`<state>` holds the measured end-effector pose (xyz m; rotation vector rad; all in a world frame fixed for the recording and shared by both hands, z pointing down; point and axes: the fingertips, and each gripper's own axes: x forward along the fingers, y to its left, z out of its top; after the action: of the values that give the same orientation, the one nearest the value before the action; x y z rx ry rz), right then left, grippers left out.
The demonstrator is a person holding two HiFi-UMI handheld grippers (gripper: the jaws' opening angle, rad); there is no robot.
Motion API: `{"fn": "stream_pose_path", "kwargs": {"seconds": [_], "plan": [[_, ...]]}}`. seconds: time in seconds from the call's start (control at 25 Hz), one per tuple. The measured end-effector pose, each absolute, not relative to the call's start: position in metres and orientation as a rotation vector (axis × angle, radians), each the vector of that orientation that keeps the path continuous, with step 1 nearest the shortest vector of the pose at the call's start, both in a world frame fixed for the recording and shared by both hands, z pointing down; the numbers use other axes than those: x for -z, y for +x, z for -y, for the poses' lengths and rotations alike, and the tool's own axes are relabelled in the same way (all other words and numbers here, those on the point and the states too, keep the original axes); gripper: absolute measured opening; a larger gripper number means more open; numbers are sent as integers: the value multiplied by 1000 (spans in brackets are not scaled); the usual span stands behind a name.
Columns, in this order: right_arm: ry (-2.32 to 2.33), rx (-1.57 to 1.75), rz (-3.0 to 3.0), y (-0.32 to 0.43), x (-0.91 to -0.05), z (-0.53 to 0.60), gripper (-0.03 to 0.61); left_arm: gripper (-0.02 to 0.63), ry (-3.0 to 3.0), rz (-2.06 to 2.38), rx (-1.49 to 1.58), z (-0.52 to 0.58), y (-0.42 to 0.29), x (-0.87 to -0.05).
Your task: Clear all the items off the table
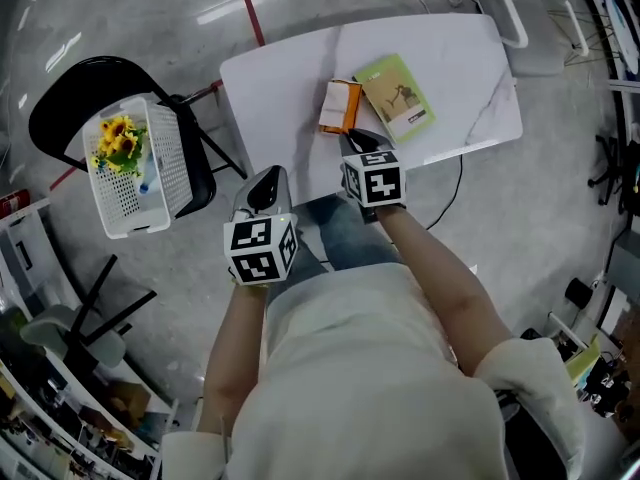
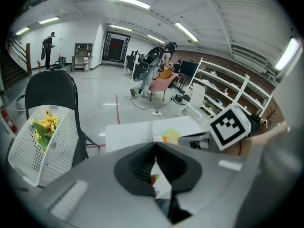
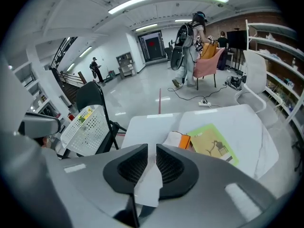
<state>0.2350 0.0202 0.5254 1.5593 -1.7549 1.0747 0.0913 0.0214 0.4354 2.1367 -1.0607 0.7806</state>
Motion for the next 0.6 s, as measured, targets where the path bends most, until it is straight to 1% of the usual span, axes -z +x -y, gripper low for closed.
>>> {"fn": "stream_pose_path", "kwargs": {"seconds": [0.08,0.2,0.36,0.44,0.6], "plan": [[1556,-1100,1731,240,-539,-14,71,9,2124,1055,-789,-21,96,-441],[1549,-1174,1682,246,-567,-8,92,10,2106,1053,-801,-18,98,-449],[1545,-1245,1611,255,-599,-3,188,9,2073,1072,-810,-18,100,-458],[1545,-1259,1586,259,-611,-2,202,9,2055,1083,-815,-19,99,-463],[1554,-1282,1550,262,-634,5,269,10,2026,1102,-819,-19,95,-471]]}}
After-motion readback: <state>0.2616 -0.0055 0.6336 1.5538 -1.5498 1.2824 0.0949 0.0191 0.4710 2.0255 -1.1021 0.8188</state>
